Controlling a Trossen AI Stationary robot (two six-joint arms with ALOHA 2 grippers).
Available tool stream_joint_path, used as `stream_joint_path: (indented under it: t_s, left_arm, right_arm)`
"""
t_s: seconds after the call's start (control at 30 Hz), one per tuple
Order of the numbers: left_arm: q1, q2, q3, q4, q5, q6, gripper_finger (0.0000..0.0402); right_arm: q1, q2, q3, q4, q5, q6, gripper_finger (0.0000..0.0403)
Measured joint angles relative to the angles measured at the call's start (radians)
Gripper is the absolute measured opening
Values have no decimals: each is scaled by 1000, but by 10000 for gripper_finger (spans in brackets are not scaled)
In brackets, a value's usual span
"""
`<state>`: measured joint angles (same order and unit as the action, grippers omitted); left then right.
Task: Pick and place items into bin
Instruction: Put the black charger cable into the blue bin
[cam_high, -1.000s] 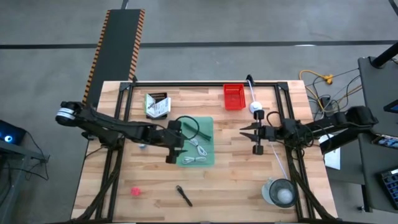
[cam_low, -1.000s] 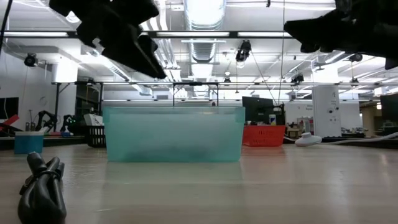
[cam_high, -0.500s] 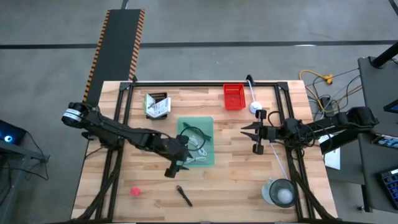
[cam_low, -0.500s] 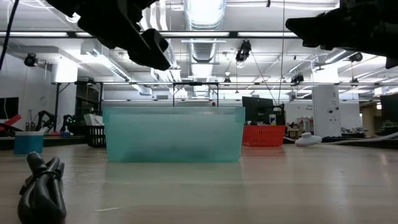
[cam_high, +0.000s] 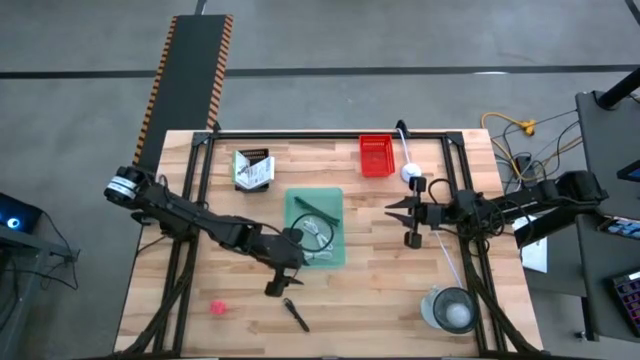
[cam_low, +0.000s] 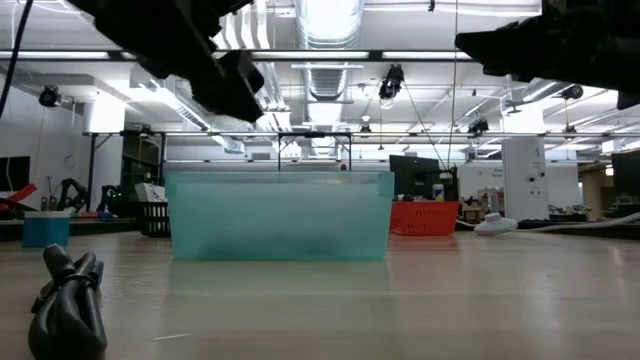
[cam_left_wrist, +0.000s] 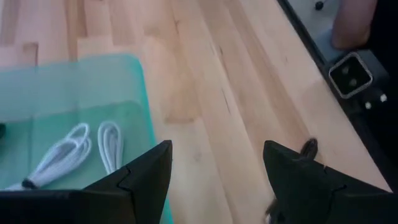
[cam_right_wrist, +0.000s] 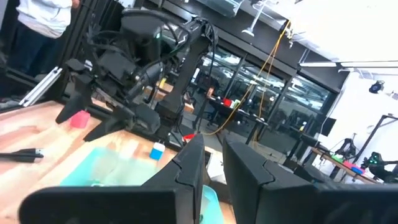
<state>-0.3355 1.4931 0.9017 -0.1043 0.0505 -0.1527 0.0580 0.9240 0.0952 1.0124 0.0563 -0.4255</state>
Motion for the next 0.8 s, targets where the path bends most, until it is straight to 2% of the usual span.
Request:
stream_joint_path:
  t_s: [0.4, 0.63, 0.8]
  left_arm:
    - [-86, 71, 5, 130, -17, -8, 235]
    - [-135, 97, 5, 123, -30, -102, 235]
    - [-177, 108, 5, 124, -44, -103, 235]
  right_arm:
    - [1, 40, -1, -14, 0, 137, 47]
    - [1, 60, -1, -12, -1, 203, 47]
    - [1, 68, -1, -15, -1, 233, 47]
